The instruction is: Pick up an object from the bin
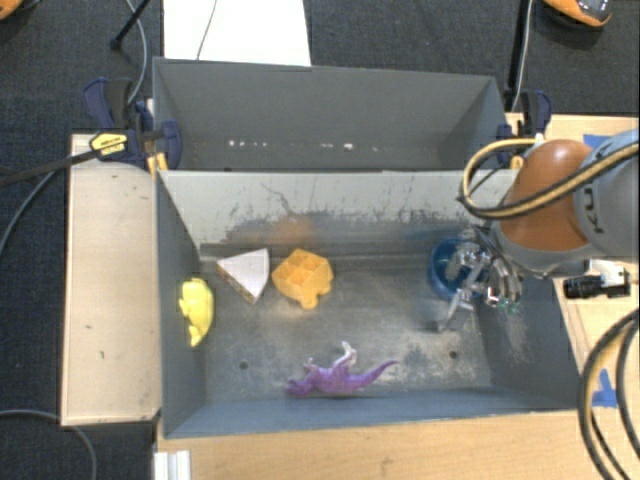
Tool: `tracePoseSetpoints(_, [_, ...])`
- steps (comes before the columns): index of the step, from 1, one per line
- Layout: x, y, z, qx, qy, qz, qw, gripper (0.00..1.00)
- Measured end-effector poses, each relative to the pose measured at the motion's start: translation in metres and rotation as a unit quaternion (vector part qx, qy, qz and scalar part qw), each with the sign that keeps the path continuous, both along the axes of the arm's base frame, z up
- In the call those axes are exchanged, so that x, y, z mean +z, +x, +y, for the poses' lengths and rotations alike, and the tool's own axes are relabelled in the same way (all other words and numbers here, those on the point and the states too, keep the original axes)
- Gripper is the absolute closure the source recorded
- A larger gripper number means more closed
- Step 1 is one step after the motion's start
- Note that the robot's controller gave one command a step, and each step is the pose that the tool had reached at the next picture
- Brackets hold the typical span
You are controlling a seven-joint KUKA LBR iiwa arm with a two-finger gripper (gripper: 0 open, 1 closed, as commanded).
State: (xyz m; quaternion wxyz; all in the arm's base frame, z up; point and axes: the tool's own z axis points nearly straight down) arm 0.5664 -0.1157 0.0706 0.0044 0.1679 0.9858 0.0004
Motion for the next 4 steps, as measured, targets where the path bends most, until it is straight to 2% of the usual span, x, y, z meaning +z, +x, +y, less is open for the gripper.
tracePoseSetpoints(1, [0.001,0.017,-0.005,0.055,-0.001,-0.0014,0.9985,0.0])
tracePoseSetpoints(2, [0.0,-0.003,0.033,-0.11,0.001,-0.0004,0.9939,1.0])
tracePoseSetpoints(4, [0.003,-0.004,0.032,-0.11,0.001,0.0007,0.994,1.0])
